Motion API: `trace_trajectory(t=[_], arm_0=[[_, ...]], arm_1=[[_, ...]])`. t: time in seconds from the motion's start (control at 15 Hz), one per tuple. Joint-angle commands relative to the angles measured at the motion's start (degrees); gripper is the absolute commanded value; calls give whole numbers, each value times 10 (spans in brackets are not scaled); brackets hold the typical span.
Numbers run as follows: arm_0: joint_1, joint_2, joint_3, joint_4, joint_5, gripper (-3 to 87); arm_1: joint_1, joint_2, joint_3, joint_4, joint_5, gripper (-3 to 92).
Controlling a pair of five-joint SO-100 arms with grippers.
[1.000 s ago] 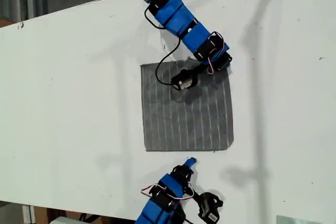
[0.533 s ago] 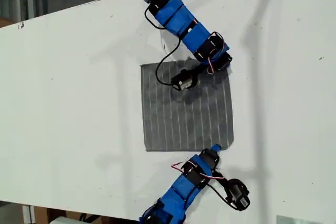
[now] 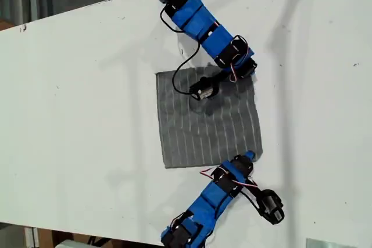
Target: Grasp corners of a square towel and fold twice.
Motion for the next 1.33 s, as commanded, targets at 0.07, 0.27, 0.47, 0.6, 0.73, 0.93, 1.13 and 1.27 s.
trace_trajectory(t=[0.07,0.27,0.47,0.6,0.73,0.93,1.13,1.27], arm_0=[[4,-25,-111,24,18,221],[-4,-12,-157,91,27,219],[-8,-1,-158,94,40,218],[-7,-3,-158,89,40,218],[-5,-3,-161,75,45,218],[-5,-6,-157,50,50,218],[1,-65,-156,13,25,221],[11,-83,-149,10,4,223]], arm_1=[[8,-7,-3,6,4,-1],[11,-7,-5,6,0,-1],[11,-7,-5,6,0,-1],[11,-7,-5,6,-2,-1],[11,-7,-6,6,-2,-1],[11,-7,-7,6,-2,-1],[7,-7,-8,10,2,-1],[5,-6,-11,15,3,-1]])
